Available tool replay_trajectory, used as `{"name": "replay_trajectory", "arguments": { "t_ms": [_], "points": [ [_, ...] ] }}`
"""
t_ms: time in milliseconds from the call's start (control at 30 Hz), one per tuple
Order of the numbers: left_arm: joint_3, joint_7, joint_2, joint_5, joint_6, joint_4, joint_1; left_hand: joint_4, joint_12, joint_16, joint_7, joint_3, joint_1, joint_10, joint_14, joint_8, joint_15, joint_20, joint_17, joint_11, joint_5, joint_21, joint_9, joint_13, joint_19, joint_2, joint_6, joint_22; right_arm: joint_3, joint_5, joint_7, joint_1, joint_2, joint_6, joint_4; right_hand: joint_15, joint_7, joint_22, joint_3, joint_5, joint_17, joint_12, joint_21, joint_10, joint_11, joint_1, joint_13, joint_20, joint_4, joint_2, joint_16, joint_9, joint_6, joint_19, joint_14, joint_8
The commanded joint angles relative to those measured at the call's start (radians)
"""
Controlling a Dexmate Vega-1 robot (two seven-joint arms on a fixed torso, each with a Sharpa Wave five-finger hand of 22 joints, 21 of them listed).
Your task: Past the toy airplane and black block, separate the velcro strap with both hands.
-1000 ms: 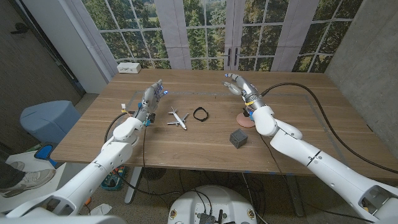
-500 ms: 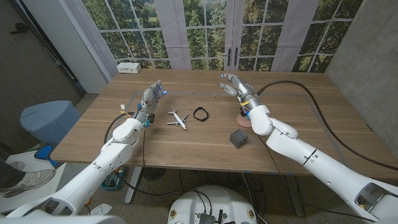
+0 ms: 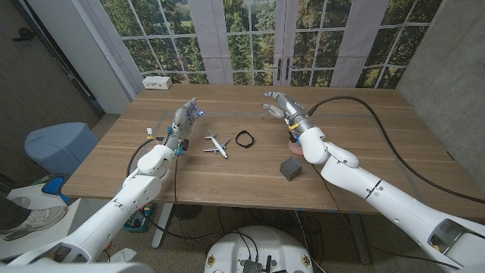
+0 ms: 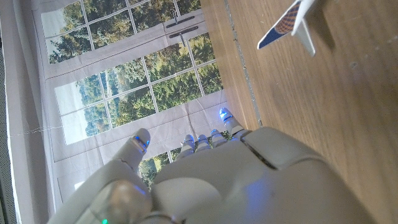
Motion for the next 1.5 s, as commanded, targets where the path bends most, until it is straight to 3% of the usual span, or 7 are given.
{"name": "replay_trajectory", "arguments": {
  "t_ms": [33,200,867,1167,1500],
  "points": [
    [-0.001,0.013,0.004,0.005,0.012,-0.017,0.009,-0.002,-0.003,-0.001,0.004,0.004,-0.013,-0.042,-0.042,-0.002,-0.003,0.001,0.002,-0.002,0.003,-0.007,0.005,0.002,-0.008,0.056,0.001,0.004,-0.032,-0.024,0.021,0.024,0.015,-0.008,0.033,-0.040,-0.010,0.002,-0.001,0.004,0.001,-0.003,-0.001,0.003,-0.008,0.019,0.002,-0.007,0.000,0.000,-0.004,0.004,0.004,-0.003,-0.005,0.000],
    [0.000,0.015,0.002,0.004,0.013,-0.017,0.009,-0.002,-0.003,-0.001,0.004,0.004,-0.014,-0.042,-0.041,-0.002,-0.002,0.001,0.002,-0.003,0.003,-0.009,0.005,0.002,-0.007,0.056,0.001,0.004,-0.042,-0.032,0.027,0.030,0.018,-0.007,0.044,-0.036,-0.009,0.002,-0.001,0.005,0.000,-0.005,-0.001,0.003,-0.010,0.032,0.003,0.003,-0.003,0.000,-0.007,0.004,0.002,0.001,-0.006,-0.001],
    [0.005,0.015,0.000,0.008,0.015,-0.018,0.006,-0.001,-0.003,-0.002,0.004,0.004,-0.015,-0.042,-0.042,-0.002,-0.003,0.001,0.002,-0.003,0.003,-0.018,0.005,0.002,-0.005,0.056,0.001,0.004,-0.077,-0.069,0.055,0.048,0.023,-0.027,0.059,-0.039,-0.014,0.002,-0.006,0.005,-0.002,-0.007,-0.004,0.003,-0.012,0.052,0.004,0.003,-0.002,-0.002,-0.013,0.004,0.002,0.001,-0.006,-0.001],
    [0.004,0.009,0.000,0.005,0.012,-0.012,0.005,-0.001,-0.003,-0.002,0.004,0.004,-0.015,-0.041,-0.042,-0.002,-0.003,0.002,0.002,-0.002,0.003,-0.021,0.005,0.002,-0.003,0.056,0.001,0.005,-0.100,-0.090,0.070,0.061,0.034,-0.042,0.074,-0.045,-0.021,0.002,-0.010,0.005,-0.001,-0.005,-0.005,0.013,-0.026,0.061,0.005,0.006,0.000,-0.001,-0.014,0.004,0.009,0.002,-0.003,0.002],
    [0.000,-0.001,0.002,-0.002,0.011,-0.001,0.002,-0.001,-0.004,-0.002,0.004,0.005,-0.016,-0.041,-0.041,-0.002,-0.003,0.002,0.002,0.000,0.003,-0.024,0.005,0.002,-0.002,0.056,0.001,0.005,-0.131,-0.113,0.087,0.089,0.058,-0.056,0.111,-0.039,-0.020,0.002,-0.010,0.006,-0.004,-0.001,-0.002,0.026,-0.018,0.076,0.005,0.020,-0.004,-0.001,-0.014,0.004,0.021,0.013,0.006,0.006]
  ]
}}
